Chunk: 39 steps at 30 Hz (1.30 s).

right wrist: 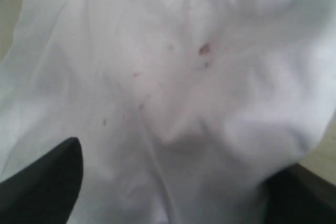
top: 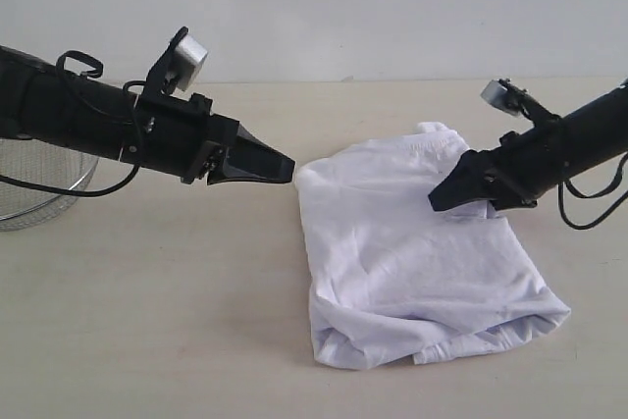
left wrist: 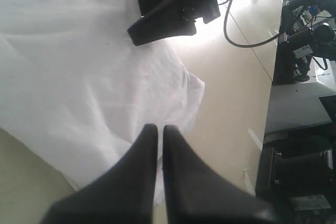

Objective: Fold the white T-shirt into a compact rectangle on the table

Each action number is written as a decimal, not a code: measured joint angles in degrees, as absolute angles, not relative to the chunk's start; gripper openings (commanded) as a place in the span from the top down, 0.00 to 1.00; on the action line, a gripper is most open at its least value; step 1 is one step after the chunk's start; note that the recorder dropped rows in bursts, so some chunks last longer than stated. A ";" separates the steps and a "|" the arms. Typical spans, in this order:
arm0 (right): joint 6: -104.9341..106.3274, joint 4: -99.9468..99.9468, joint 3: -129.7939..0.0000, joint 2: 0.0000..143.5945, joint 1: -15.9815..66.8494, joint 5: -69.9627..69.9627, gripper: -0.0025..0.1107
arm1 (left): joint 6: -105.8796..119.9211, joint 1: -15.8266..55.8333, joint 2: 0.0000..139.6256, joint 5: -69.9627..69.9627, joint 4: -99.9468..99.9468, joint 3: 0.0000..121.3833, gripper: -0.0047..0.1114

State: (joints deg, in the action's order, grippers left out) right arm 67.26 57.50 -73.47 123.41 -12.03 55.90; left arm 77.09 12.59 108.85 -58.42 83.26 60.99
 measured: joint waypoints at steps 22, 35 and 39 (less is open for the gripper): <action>67.54 68.80 -79.66 123.61 -7.40 36.05 0.98 | 77.09 11.38 108.85 -58.42 83.26 60.99 0.92; 67.31 67.75 -81.59 123.61 -7.40 27.54 0.98 | 77.09 11.38 108.85 -56.08 83.26 60.99 0.92; 65.53 67.27 -83.41 125.25 -7.56 27.95 0.98 | 77.09 11.38 108.85 -56.08 83.26 60.99 0.92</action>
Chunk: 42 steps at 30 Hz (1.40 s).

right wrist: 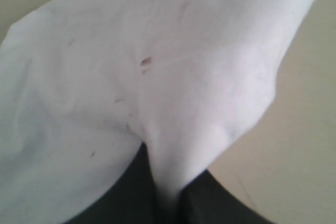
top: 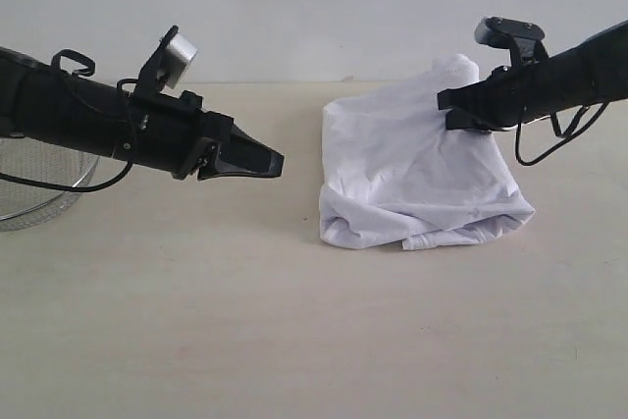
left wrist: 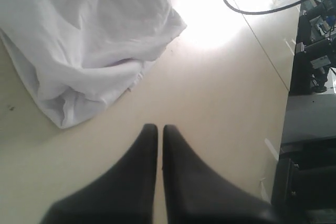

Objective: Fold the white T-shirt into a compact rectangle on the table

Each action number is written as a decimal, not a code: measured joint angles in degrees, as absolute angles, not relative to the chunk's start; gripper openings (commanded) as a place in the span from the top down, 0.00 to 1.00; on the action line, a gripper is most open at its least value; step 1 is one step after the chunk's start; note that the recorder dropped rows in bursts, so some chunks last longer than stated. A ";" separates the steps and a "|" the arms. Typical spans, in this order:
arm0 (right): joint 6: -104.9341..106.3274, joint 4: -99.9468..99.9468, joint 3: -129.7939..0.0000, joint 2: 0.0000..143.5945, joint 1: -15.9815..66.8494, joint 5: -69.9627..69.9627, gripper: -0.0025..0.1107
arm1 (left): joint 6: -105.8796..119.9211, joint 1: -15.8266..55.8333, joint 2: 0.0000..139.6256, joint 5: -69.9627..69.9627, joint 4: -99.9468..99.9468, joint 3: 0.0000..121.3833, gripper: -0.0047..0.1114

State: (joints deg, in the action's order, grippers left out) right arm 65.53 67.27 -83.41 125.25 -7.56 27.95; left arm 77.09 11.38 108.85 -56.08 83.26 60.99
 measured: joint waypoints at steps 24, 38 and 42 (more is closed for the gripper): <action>53.27 59.77 -98.76 134.37 -12.16 36.66 0.98 | 77.12 11.38 108.85 -56.08 83.36 60.99 0.92; 51.53 56.12 -99.26 135.61 -12.33 38.33 0.52 | 77.12 11.38 108.85 -56.08 83.36 60.99 0.92; 51.53 56.12 -99.26 135.61 -12.33 38.81 0.41 | 77.12 11.38 108.85 -56.08 83.36 60.99 0.92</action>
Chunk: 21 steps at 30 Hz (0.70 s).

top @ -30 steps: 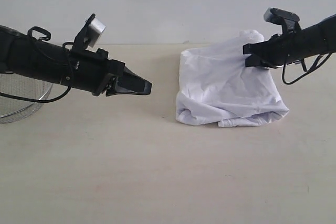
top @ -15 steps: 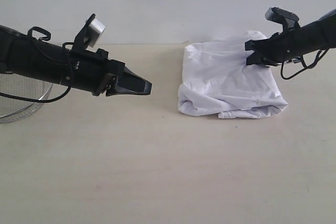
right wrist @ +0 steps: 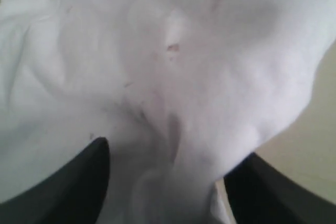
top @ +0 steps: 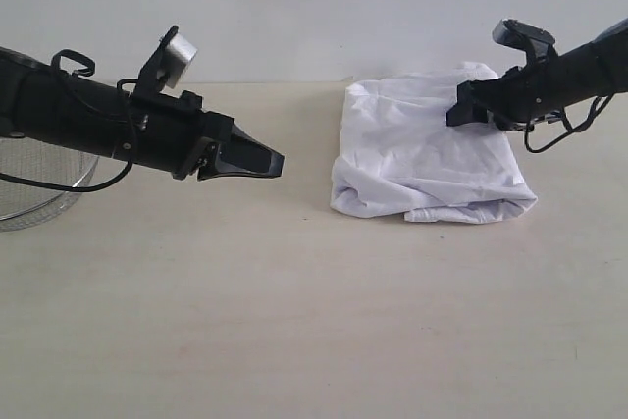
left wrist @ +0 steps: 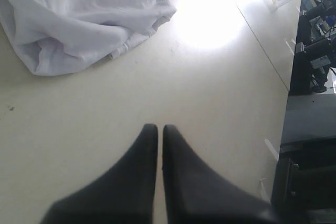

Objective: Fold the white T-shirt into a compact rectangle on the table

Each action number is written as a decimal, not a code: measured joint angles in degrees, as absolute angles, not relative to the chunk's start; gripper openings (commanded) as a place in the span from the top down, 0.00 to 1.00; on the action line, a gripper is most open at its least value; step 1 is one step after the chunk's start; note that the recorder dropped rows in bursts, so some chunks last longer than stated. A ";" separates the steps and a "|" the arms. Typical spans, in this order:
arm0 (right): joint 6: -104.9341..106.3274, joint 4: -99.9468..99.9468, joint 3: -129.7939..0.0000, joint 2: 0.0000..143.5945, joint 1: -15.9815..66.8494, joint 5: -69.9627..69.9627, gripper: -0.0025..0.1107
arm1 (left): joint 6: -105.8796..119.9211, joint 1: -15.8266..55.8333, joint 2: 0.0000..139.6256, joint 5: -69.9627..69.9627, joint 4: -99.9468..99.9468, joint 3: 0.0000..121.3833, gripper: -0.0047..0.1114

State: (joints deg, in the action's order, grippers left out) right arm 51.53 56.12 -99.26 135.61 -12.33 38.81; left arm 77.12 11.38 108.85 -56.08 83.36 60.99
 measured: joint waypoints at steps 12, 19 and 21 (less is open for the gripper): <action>46.24 47.18 -99.26 122.26 -14.32 44.80 0.94 | 78.28 11.38 108.85 -50.80 86.44 62.71 0.92; 38.97 39.09 -99.15 121.15 -10.83 57.68 0.98 | 80.01 16.06 114.96 -40.70 86.85 78.16 0.92; 36.49 33.84 -98.56 121.15 -8.24 56.33 0.98 | 80.04 18.01 119.96 -40.47 86.85 82.92 0.92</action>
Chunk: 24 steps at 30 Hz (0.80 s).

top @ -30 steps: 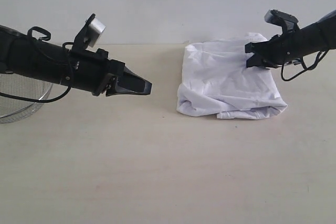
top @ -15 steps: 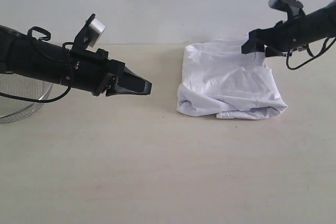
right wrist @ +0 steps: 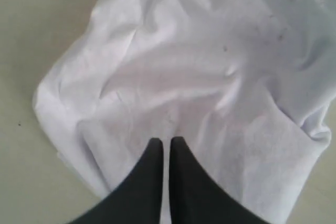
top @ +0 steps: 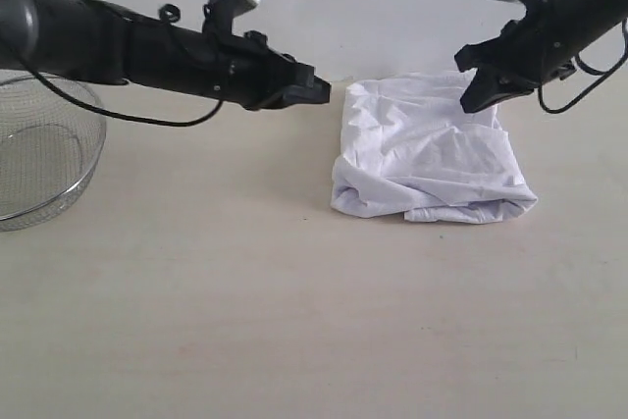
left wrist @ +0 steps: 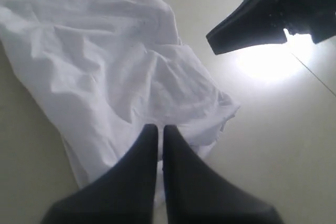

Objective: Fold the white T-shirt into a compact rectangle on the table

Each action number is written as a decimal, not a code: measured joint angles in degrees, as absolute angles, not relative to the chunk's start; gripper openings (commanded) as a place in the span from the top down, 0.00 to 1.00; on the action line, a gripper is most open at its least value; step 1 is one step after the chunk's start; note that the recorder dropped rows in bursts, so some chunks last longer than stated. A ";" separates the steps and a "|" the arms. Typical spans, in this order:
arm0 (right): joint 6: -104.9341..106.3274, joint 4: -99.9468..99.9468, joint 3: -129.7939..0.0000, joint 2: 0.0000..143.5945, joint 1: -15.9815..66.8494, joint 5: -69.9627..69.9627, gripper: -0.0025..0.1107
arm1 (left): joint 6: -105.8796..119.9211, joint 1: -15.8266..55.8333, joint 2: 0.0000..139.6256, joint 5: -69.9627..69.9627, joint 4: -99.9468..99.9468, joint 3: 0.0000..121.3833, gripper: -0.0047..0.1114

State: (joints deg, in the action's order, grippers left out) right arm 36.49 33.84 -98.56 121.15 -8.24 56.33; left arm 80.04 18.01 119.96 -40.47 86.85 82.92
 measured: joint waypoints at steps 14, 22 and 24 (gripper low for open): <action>18.89 18.97 -84.66 124.66 -4.01 35.27 0.98 | 79.50 23.14 135.90 -34.83 84.39 100.17 0.92; 18.99 19.42 -82.91 122.66 -4.01 34.89 0.98 | 76.55 25.81 138.43 -35.71 78.61 103.61 0.92; 18.99 18.90 -82.56 121.45 -4.01 36.61 0.98 | 74.71 26.44 138.54 -36.55 75.82 103.75 0.92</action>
State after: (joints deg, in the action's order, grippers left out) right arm 18.99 18.90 -82.56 121.45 -4.01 36.61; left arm 74.71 26.44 138.54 -36.55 75.82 103.75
